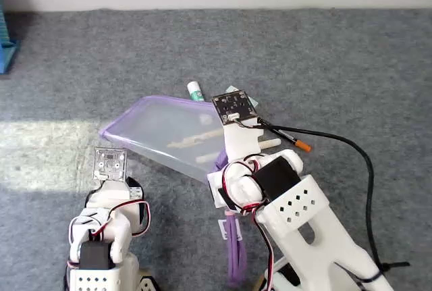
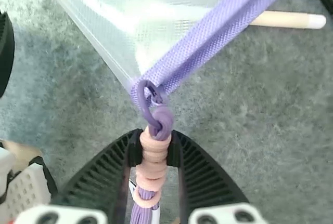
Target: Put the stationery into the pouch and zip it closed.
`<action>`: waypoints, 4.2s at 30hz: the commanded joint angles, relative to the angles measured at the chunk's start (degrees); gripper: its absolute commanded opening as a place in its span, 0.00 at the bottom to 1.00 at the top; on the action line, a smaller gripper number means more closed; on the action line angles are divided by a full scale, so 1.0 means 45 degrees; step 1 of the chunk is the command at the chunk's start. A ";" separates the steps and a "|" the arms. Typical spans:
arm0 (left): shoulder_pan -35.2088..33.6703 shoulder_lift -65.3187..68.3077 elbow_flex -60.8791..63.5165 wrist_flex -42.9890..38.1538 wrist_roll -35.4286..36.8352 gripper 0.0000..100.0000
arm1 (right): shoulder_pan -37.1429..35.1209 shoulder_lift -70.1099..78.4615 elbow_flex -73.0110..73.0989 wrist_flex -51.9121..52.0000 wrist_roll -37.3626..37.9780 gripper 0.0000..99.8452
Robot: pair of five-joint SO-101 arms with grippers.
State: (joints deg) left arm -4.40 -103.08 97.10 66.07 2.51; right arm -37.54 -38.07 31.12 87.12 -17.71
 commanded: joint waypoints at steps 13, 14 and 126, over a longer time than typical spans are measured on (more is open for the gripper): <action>0.0020 -0.0098 -0.0127 -0.0195 -0.0059 0.01 | -0.1788 -0.3389 -0.0117 0.0400 0.0391 0.01; 0.0020 -0.0098 -0.0127 -0.0195 -0.0059 0.01 | -0.1788 -0.3448 -0.0117 0.0400 0.0391 0.01; 0.4142 -0.0137 -0.5363 0.0508 0.2774 0.24 | -0.1084 -0.3956 -0.0039 -0.2823 0.9748 0.01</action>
State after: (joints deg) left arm 14.95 -103.43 73.63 69.67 15.52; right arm -41.93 -54.59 35.08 73.49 25.80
